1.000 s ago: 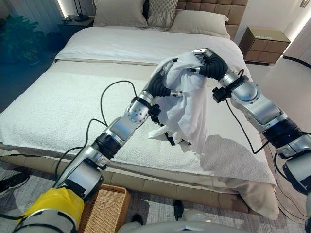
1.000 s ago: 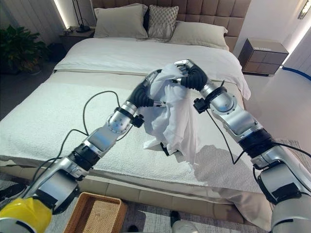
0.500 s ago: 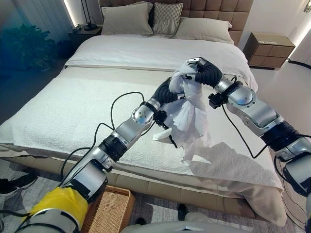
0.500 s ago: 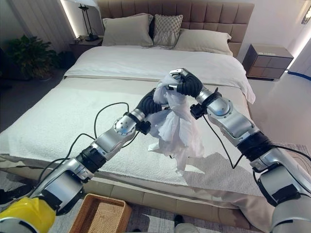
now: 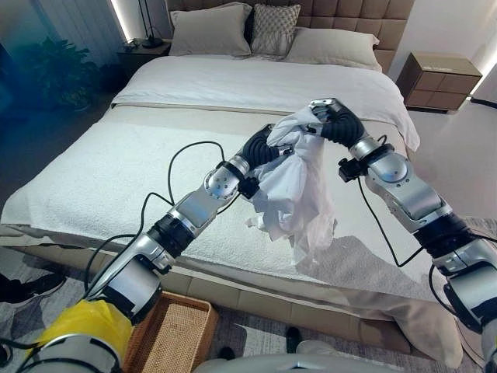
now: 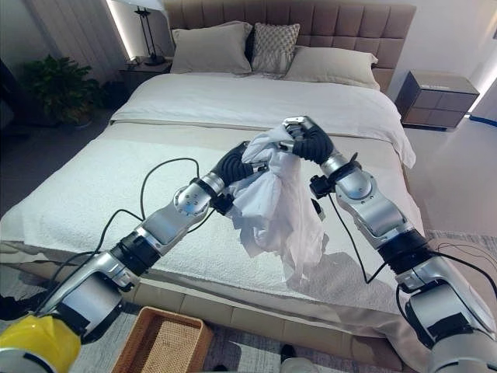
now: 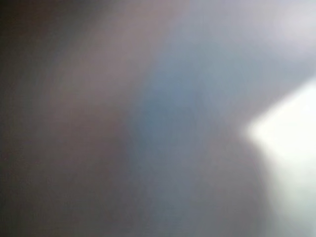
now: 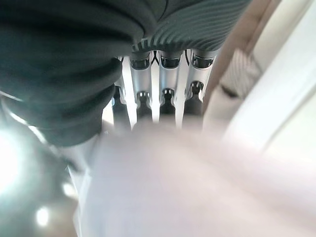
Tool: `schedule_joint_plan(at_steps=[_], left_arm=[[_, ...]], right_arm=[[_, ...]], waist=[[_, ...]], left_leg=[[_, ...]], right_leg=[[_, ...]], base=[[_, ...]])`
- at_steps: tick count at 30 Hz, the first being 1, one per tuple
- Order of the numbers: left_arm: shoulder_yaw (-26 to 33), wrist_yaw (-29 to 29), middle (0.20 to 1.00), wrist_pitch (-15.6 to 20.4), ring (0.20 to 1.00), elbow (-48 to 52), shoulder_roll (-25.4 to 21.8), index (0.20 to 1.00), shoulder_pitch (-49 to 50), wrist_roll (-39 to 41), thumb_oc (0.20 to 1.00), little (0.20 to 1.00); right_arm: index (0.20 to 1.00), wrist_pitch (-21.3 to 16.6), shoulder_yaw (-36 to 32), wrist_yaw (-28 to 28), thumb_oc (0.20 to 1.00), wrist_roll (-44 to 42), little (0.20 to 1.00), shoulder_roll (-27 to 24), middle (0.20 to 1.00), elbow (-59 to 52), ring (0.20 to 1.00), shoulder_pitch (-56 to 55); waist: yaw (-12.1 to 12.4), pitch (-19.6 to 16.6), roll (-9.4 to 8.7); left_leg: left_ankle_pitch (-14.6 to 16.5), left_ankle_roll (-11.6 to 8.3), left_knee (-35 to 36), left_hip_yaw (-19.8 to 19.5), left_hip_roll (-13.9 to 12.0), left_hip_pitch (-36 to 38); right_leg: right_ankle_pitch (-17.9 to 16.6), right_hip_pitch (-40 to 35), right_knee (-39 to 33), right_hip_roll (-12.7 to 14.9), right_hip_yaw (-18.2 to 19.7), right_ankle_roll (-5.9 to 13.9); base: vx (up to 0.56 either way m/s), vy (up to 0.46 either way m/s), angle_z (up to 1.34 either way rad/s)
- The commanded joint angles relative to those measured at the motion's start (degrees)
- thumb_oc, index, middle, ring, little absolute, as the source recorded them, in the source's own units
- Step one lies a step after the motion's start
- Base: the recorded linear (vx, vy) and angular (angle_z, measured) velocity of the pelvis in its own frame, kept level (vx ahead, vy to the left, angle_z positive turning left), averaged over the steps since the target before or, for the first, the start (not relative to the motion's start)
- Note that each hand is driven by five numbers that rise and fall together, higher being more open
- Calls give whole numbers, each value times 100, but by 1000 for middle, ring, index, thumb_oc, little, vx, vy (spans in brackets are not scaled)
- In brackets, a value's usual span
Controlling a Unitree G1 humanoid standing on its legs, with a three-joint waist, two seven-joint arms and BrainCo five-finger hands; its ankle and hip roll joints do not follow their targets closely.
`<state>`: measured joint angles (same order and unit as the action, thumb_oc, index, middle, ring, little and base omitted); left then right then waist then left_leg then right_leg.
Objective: Pick up clothes into the bucket
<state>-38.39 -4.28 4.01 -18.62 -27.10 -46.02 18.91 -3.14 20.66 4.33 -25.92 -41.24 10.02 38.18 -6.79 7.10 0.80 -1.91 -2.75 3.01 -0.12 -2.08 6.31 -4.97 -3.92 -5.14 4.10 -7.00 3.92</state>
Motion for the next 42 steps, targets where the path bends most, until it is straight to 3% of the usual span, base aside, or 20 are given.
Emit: schedule_joint_plan(at_steps=[1, 7, 16, 24, 32, 35, 42], left_arm=[[766, -360, 200, 379, 200, 28, -351, 200, -214, 435, 200, 200], [1114, -586, 200, 456, 200, -111, -632, 200, -420, 622, 200, 200], [1594, -914, 200, 655, 200, -495, -1141, 200, -886, 895, 200, 200], [1307, -715, 200, 789, 200, -964, -1334, 200, -1799, 1843, 200, 200], [1172, -1076, 200, 912, 200, -1283, -1583, 200, -2441, 1471, 200, 200], [1584, -1533, 200, 1070, 200, -947, -1835, 200, -2101, 1072, 200, 200], [2710, -1826, 200, 1425, 200, 383, -2207, 200, -719, 1186, 200, 200]], right_arm=[[1000, -387, -804, 497, 1000, 23, 1000, 17, 1000, 88, 1000, -44], [1000, -469, -1245, 782, 1000, 95, 1000, 571, 1000, 61, 1000, -536], [1000, -504, -1316, 771, 1000, 366, 1000, 1010, 1000, 157, 1000, -1155], [1000, -341, -818, 330, 1000, 713, 1000, 1204, 1000, 473, 1000, -1645], [1000, -192, -279, 317, 1000, 1906, 1000, 1381, 1000, 1332, 1000, -1860], [1000, -72, -138, 414, 1000, 2558, 1000, 1537, 1000, 1999, 1000, -2168], [1000, 115, -289, 663, 1000, 2932, 1000, 1873, 1000, 3327, 1000, -2755]], waist=[[102, -200, -213], [60, -201, -106], [-38, -196, 7], [-72, -185, 80], [-6, -144, 102], [58, -93, 69], [170, -49, 10]], left_leg=[[475, -117, -587, -91, 130, -320], [458, -109, -547, -95, 146, -317], [451, -113, -514, -52, 144, -305], [415, -130, -497, -116, 148, -338], [376, -143, -492, -216, 183, -415], [382, -147, -532, -270, 198, -451], [415, -156, -575, -396, 202, -486]], right_leg=[[773, -101, 687, 349, -108, 354], [784, -97, 669, 361, -117, 350], [785, -65, 665, 357, -82, 354], [786, -65, 660, 371, -138, 366], [782, -50, 654, 384, -225, 376], [793, -53, 662, 383, -265, 378], [862, -81, 698, 380, -346, 345]], base=[[0, 0, 0], [0, 0, 0], [0, 0, 0], [1, -5, 2], [-9, -6, 7], [-6, -7, 7], [12, -6, 10]])
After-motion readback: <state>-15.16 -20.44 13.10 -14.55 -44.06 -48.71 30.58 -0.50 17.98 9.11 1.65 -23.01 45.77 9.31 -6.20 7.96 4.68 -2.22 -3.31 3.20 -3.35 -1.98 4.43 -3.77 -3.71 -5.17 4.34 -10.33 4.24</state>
